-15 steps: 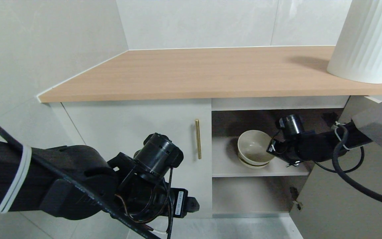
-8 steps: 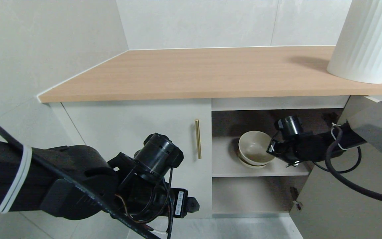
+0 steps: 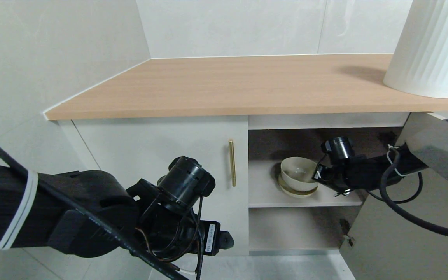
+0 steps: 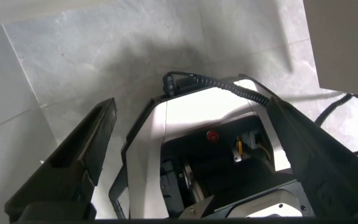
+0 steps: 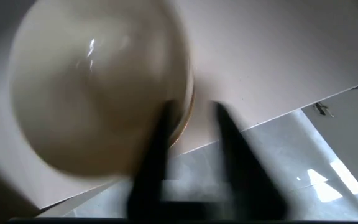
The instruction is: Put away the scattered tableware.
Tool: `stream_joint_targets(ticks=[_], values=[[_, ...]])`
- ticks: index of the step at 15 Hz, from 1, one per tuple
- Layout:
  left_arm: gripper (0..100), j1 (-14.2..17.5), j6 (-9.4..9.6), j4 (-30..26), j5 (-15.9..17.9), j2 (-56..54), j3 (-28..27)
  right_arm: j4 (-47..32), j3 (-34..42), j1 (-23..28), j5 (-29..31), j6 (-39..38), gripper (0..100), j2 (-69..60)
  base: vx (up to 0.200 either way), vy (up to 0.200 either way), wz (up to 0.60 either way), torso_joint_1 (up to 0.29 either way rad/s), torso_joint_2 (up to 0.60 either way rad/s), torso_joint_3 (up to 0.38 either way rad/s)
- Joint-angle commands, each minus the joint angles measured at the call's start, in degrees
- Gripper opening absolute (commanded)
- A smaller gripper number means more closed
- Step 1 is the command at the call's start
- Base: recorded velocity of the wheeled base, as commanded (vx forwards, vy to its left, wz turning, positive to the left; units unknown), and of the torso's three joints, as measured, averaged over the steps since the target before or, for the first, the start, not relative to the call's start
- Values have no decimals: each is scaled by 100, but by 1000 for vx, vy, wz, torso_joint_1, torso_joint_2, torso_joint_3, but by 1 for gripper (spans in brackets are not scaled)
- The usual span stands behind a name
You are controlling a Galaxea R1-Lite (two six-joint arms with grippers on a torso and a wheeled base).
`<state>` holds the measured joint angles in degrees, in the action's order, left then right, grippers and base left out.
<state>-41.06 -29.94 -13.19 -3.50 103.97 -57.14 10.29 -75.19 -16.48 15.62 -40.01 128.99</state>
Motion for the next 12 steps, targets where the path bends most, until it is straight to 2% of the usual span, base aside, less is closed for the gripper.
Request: stream_joint_targets(ticks=[1,6,9,12], values=[[100,1,-3,1,-2,9,1,-1,13,-13,-6,2,100,-5,0,0,0,0,0,0],[100,36,-3,1,-28,-97,1,-45,338,-66,-85,37,100,-339,0,0,0,0,0,0],[100,256,23,-17,-151,-527,36,-62,892,-259,-287,389,100,-919,0,0,0,0,0,0],[100,652,129,-17,-230,-1433,361,-220,1885,-514,-665,1118,100,-2176,0,0,0,0,0,0]])
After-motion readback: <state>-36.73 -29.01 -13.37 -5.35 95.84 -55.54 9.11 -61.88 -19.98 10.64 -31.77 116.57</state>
